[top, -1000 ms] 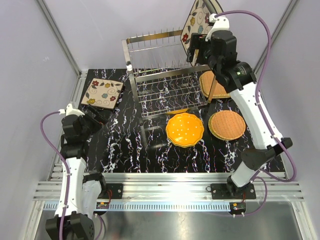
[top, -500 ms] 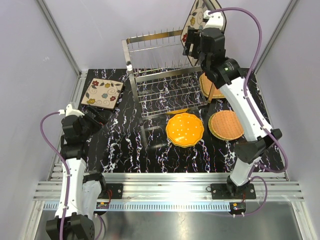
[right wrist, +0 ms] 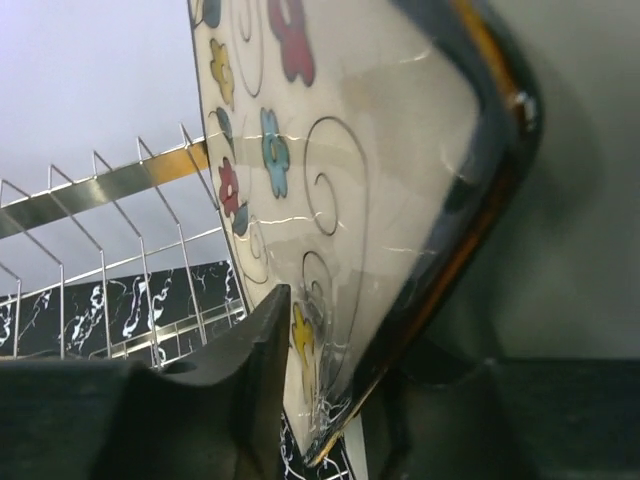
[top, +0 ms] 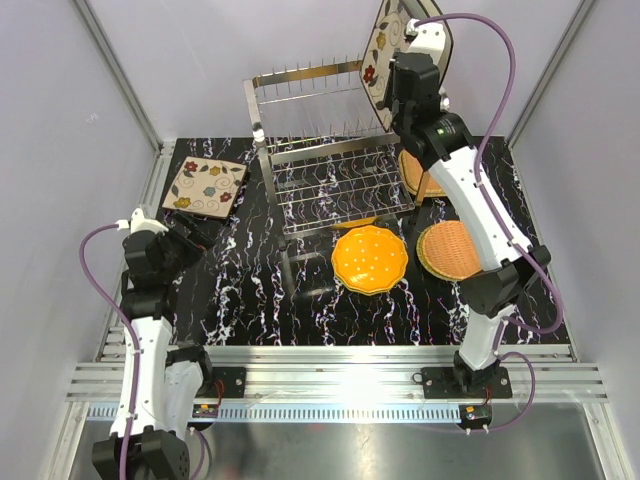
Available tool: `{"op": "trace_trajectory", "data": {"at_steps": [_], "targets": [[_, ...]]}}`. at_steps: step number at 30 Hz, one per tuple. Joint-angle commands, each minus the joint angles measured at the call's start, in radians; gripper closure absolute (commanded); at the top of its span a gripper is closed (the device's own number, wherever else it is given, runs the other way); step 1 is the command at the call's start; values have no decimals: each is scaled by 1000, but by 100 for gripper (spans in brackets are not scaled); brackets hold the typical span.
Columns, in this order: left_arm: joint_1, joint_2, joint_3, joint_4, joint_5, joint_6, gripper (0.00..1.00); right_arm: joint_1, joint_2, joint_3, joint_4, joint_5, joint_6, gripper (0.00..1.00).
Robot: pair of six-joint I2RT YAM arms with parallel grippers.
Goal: Unload the plates from the dish rack
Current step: Grab a plate with the right arm
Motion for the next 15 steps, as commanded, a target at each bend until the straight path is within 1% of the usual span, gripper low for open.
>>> {"op": "trace_trajectory", "data": {"at_steps": [1,2,3,6,8,9,10,12,13,15], "targets": [[0,-18,5,26,-8,7,1,-9,14,39,58,20,-13,68],[0,-18,5,24,-8,7,1,-9,13,39,62,22,-13,71],[0,-20,7,24,-8,6,1,-10,14,39,67,19,-13,78],[-1,-24,11,24,-4,6,1,-12,-6,29,100,-1,-18,85],[0,-26,16,24,-4,6,1,-13,-29,-16,143,-30,-31,92],[0,-26,18,24,-4,4,1,-13,-64,-40,212,-85,-44,96],[0,-25,19,24,-2,3,1,-13,-82,-95,244,-111,-60,100],[0,-26,24,24,1,1,1,-13,-137,-149,348,-171,-65,100],[0,-26,27,23,1,1,1,-13,-153,-201,379,-191,-74,100],[0,-29,30,21,-1,1,1,-13,-193,-238,458,-213,-83,100]]}}
